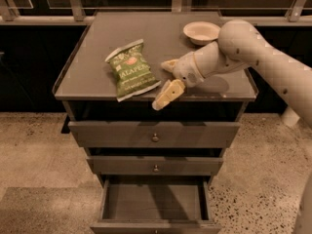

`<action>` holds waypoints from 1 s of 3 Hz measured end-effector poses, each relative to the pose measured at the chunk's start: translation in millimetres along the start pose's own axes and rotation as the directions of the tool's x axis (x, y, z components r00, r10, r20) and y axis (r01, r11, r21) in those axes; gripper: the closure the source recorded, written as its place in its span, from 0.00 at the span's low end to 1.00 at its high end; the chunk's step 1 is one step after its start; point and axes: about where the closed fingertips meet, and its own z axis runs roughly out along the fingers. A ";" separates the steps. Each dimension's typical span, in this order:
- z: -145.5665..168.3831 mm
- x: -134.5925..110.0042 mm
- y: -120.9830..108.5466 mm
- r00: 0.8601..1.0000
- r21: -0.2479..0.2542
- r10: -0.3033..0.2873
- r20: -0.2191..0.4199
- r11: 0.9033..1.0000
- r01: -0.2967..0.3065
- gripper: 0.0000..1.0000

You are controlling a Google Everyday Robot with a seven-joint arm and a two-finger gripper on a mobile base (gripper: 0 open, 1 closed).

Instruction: Place green jalapeno chip bag into bottom drawer

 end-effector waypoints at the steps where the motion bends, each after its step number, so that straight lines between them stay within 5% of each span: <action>1: 3.6 -1.8 -0.8 1.000 -0.009 0.001 0.003 1.000 -0.001 0.00; 3: 68.1 -66.0 -18.9 0.990 -0.096 -0.138 0.022 0.986 0.139 0.00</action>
Offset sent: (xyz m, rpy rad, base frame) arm 0.0501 0.1218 0.0197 0.0276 -0.0862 0.2263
